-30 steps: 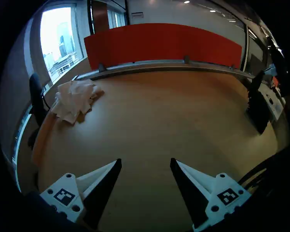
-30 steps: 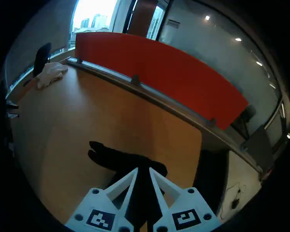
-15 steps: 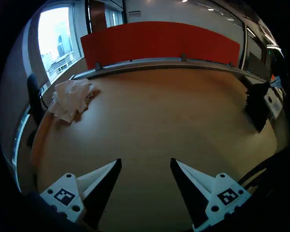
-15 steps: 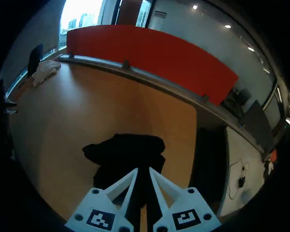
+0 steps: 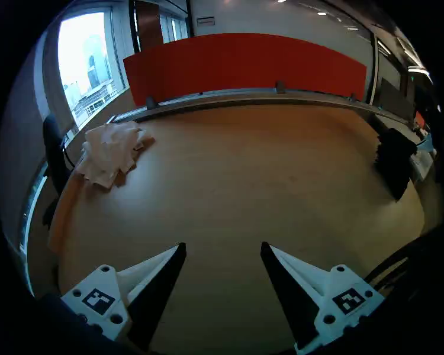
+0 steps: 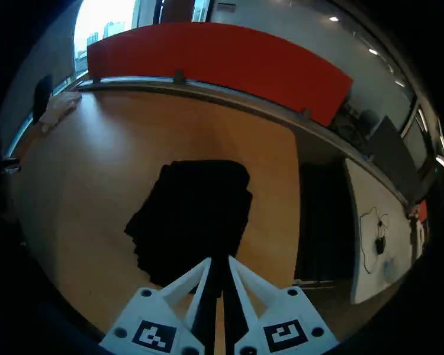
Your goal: Fold towel
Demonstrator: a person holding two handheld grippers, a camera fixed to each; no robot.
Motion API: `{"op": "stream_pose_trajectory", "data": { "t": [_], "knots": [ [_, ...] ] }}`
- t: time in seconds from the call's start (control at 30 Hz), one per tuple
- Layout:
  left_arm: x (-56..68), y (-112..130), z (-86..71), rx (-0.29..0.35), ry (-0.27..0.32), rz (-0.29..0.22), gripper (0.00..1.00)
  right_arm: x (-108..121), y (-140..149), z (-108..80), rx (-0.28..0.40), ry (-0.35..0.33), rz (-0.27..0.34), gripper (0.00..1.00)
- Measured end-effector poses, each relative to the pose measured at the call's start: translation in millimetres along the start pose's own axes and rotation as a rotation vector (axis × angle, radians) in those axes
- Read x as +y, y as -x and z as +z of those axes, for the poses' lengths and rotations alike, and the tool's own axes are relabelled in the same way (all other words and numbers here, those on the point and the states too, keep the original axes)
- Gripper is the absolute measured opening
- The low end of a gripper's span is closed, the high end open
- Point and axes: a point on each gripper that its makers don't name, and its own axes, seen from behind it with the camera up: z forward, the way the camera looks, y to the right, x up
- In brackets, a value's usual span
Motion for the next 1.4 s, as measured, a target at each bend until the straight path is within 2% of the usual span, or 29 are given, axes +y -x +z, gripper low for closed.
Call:
{"op": "stream_pose_trajectory", "data": {
  "t": [0.6,0.87,1.07,1.4],
  "knots": [
    [-3.0,-1,-1.7,-0.006,-0.017,0.004,0.93,6,51,20.6,-0.077,0.006,0.075,0.05],
    [0.0,1,-0.7,-0.012,-0.014,0.006,0.93,9,54,25.7,-0.083,0.011,0.095,0.05],
    [1.8,0,-2.1,-0.007,-0.014,0.007,0.93,8,60,28.3,-0.102,0.016,0.083,0.05],
    [-3.8,0,-3.3,-0.005,-0.023,-0.002,0.94,8,59,29.4,-0.085,0.035,0.109,0.08]
  ]
}}
